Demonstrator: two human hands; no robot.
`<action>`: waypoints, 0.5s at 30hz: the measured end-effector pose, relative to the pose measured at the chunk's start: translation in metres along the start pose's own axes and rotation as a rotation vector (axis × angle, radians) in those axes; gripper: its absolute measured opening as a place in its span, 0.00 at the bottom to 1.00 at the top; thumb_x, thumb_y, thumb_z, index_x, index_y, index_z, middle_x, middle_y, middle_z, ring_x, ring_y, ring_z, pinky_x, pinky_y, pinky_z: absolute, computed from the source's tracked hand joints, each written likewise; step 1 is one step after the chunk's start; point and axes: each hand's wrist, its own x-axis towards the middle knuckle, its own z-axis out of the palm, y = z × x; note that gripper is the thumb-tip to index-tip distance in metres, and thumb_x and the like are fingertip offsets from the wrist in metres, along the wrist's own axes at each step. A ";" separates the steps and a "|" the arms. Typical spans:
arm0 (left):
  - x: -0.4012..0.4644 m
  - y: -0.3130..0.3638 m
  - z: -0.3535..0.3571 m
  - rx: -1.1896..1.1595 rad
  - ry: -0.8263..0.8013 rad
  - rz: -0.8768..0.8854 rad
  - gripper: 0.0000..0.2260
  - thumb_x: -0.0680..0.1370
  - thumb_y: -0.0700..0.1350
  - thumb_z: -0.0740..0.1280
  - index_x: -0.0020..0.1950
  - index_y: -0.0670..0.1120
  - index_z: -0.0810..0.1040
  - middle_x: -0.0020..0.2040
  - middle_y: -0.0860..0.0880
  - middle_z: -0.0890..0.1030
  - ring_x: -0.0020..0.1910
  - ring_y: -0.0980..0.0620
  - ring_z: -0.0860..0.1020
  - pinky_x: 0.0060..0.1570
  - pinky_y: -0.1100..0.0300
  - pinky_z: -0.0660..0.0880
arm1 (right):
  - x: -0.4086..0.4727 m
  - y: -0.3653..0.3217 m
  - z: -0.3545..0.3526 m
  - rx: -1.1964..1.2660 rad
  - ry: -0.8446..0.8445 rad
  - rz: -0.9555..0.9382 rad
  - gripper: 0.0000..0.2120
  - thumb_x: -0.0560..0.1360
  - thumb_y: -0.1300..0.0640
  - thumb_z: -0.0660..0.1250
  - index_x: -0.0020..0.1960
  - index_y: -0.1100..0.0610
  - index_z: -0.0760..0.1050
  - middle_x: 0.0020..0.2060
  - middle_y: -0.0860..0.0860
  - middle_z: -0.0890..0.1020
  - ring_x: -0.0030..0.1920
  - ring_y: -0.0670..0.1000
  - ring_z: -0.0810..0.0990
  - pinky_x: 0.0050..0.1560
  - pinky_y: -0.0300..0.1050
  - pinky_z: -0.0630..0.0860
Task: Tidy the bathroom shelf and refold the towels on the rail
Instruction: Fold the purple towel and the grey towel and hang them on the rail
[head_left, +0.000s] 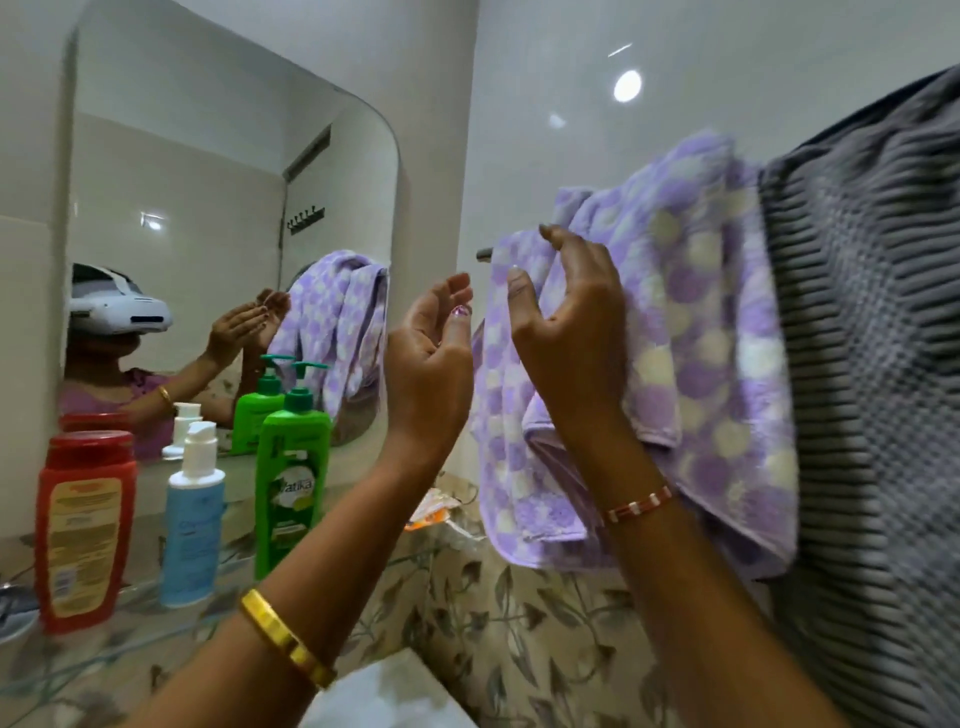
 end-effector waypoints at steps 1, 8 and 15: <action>-0.003 0.004 0.006 -0.012 -0.009 0.004 0.13 0.78 0.35 0.57 0.58 0.45 0.75 0.52 0.50 0.79 0.53 0.55 0.78 0.54 0.65 0.74 | 0.003 0.002 -0.008 -0.032 0.007 -0.014 0.20 0.70 0.58 0.63 0.59 0.65 0.74 0.54 0.61 0.79 0.57 0.59 0.76 0.61 0.49 0.69; 0.008 0.021 0.045 -0.107 -0.099 -0.076 0.10 0.77 0.36 0.58 0.52 0.47 0.76 0.48 0.49 0.80 0.51 0.53 0.78 0.52 0.62 0.73 | 0.026 0.026 -0.035 -0.659 -0.059 -0.101 0.25 0.72 0.54 0.61 0.68 0.59 0.65 0.67 0.62 0.67 0.69 0.61 0.62 0.70 0.55 0.55; 0.036 0.008 0.065 -0.120 -0.215 -0.109 0.12 0.77 0.38 0.59 0.57 0.44 0.77 0.48 0.51 0.79 0.44 0.61 0.77 0.43 0.75 0.72 | 0.058 0.053 -0.043 -0.840 -0.130 0.067 0.40 0.72 0.54 0.67 0.73 0.63 0.47 0.62 0.65 0.69 0.59 0.62 0.71 0.58 0.52 0.68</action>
